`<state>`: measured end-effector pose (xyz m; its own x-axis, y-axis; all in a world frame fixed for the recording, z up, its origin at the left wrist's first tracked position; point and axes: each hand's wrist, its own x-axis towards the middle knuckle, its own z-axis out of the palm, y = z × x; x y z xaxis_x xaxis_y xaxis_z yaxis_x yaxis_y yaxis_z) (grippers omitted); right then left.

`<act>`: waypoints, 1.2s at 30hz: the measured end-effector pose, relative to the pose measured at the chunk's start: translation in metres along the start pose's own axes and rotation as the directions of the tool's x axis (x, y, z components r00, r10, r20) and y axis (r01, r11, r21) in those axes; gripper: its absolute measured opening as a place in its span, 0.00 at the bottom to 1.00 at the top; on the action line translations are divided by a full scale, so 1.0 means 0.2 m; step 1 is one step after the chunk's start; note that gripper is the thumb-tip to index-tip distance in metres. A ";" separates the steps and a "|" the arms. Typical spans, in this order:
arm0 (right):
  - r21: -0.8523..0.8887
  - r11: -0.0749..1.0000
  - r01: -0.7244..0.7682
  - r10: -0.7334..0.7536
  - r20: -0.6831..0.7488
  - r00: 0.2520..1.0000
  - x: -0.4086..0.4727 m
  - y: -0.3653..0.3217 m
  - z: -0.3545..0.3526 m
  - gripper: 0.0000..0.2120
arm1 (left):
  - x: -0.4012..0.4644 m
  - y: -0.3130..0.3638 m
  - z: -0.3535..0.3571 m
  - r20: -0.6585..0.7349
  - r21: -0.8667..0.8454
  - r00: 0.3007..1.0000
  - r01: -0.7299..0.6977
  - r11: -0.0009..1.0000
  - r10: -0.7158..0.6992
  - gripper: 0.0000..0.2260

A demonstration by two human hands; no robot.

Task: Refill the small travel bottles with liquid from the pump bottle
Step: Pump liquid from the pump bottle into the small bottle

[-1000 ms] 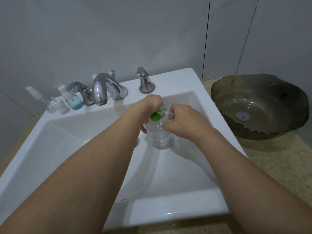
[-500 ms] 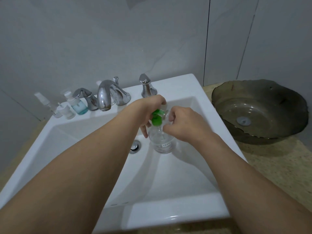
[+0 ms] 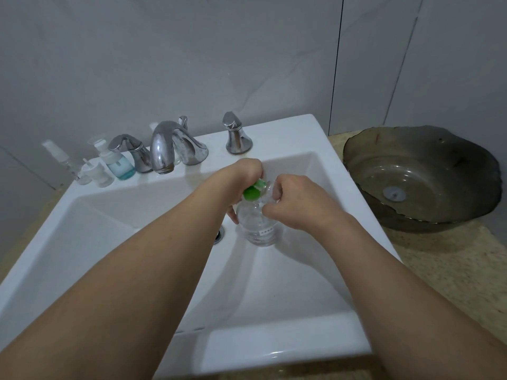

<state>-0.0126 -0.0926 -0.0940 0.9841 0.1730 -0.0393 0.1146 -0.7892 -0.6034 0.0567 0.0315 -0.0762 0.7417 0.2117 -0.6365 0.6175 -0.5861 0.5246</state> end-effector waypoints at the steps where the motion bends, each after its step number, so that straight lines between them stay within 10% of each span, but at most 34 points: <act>1: 0.000 1.000 0.000 0.000 0.000 1.000 0.00 0.00 0.00 0.11 | 0.00 0.00 0.00 0.003 -0.001 1.000 0.003 1.000 -0.003 0.15; 36: -0.047 0.998 0.044 -0.049 -0.116 0.992 0.00 -0.01 -0.01 0.13 | -0.02 0.03 -0.08 0.099 -0.048 0.995 0.015 0.999 -0.010 0.24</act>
<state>-0.0117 -0.0925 -0.0904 0.9864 0.1417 0.0828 0.1636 -0.8075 -0.5667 0.0612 0.0382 -0.0609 0.7057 0.1389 -0.6948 0.6402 -0.5450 0.5414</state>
